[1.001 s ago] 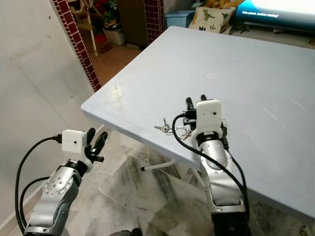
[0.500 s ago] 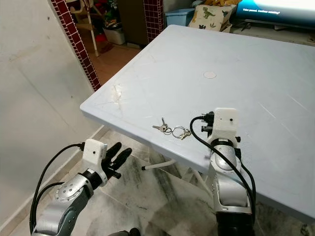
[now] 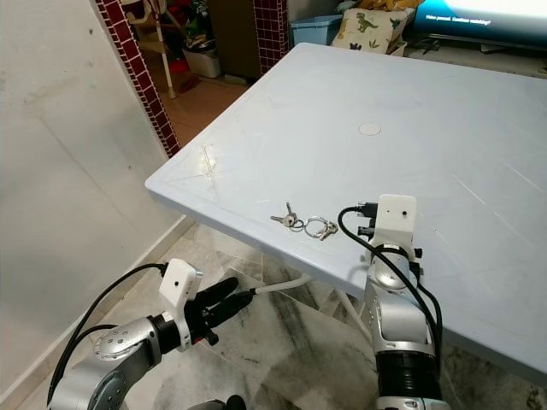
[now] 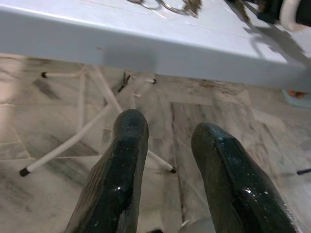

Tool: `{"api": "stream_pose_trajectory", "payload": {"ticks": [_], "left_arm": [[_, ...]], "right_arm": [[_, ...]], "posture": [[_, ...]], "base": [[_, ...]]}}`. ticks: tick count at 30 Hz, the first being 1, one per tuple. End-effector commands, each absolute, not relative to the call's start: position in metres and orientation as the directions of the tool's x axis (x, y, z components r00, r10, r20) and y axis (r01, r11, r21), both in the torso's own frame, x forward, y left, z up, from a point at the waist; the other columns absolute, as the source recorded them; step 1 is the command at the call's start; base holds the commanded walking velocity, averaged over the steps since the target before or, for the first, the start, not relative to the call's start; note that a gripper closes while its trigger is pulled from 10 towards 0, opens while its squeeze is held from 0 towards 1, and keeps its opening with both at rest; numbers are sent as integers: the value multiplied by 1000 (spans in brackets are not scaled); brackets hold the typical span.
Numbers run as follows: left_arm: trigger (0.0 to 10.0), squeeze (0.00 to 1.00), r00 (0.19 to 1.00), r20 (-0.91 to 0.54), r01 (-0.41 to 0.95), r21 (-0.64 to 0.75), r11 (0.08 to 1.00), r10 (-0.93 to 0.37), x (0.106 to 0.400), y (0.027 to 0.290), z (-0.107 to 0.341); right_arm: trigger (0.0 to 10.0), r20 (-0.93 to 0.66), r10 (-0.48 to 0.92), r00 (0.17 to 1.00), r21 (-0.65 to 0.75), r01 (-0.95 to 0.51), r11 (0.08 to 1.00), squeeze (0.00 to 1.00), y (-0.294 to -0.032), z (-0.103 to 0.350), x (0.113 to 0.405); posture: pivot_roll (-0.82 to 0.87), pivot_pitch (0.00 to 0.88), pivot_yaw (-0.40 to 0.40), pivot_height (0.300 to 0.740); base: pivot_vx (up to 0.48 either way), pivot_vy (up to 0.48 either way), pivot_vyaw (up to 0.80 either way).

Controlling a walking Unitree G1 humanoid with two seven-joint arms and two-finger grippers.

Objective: Hang keys on a hook

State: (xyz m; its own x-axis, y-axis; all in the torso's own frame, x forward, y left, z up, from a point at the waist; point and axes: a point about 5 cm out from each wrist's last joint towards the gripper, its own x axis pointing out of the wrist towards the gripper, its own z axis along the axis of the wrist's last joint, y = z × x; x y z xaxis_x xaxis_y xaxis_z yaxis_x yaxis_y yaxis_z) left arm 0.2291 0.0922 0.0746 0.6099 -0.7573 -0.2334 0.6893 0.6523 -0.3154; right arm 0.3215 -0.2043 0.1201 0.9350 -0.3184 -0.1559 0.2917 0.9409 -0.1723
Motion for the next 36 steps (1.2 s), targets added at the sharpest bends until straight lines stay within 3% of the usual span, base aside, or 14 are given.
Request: {"api": "stream_pose_trajectory", "payload": {"ticks": [1,3,4,5,6,36], "left_arm": [[10000,0,600,-240,699,-306,646,-763,226,94,76],[10000,0,598,-241,700,-307,645,-764,226,94,77],[10000,0,597,-243,701,-307,644,-765,225,94,77],[10000,0,596,-243,701,-307,644,-765,225,94,77],[10000,0,596,-244,701,-307,644,-765,225,94,77],[10000,0,594,-251,710,-283,645,-765,225,93,76]], "right_arm": [[10000,-154,-312,938,-170,286,943,0,-205,120,326],[9922,-152,-314,937,-172,288,942,0,-206,120,328],[4863,-151,-320,935,-172,293,940,0,-208,121,329],[4863,-150,-321,935,-172,294,940,0,-208,121,329],[0,-149,-321,935,-173,295,940,0,-209,120,329],[0,-122,-301,946,-183,277,943,0,-207,114,327]], "posture": [[-95,83,106,740],[-96,83,105,740],[-96,83,105,740],[-96,83,105,740],[-93,83,104,740],[-94,81,106,740]], "base": [[0,0,0],[0,0,0],[0,0,0],[0,0,0],[0,0,0],[0,0,0]]}}
